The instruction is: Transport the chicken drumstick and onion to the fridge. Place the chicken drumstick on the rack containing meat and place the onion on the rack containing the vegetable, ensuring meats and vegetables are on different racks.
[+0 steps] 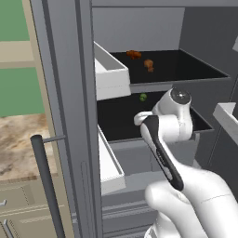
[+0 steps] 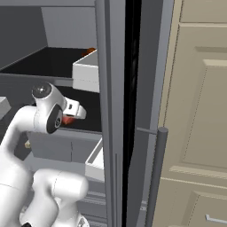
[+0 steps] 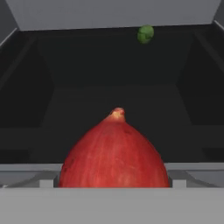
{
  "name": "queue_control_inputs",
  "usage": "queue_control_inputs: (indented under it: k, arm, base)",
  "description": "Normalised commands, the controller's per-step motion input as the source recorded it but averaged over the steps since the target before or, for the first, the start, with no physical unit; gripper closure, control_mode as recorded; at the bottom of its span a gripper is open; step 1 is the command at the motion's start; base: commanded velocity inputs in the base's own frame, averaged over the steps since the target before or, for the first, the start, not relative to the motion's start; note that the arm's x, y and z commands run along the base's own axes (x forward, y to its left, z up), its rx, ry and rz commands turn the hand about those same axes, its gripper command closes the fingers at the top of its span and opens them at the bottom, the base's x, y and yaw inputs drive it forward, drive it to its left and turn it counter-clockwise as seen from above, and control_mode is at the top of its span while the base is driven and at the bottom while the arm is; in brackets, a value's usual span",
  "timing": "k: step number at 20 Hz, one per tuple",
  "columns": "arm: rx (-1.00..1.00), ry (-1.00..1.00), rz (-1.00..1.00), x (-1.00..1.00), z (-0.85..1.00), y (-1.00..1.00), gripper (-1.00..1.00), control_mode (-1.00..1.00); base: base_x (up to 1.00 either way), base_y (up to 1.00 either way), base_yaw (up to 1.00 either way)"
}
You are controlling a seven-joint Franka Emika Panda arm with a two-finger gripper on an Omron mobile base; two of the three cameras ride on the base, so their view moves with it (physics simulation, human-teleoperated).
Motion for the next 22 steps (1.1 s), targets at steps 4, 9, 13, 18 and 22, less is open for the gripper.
queue_control_inputs:
  k: [4, 9, 13, 18, 22]
  arm:
    - [0.00, 0.10, 0.00, 0.66, -0.45, 0.00, 1.00, -1.00]
    - [0.00, 0.10, 0.00, 0.57, -0.42, 0.00, 1.00, -1.00]
    - [0.00, 0.07, 0.00, 0.50, -0.42, 0.00, 1.00, -1.00]
    - [-0.02, 0.00, 0.00, 0.35, -0.36, 0.00, 1.00, -1.00]
    - [0.00, 0.00, 0.00, 0.21, -0.44, 0.00, 1.00, -1.00]
  base:
    - [0.00, 0.00, 0.00]
    - [0.00, 0.00, 0.00]
    - [0.00, 0.00, 0.00]
    - [0.00, 0.00, 0.00]
    - [0.00, 0.00, 0.00]
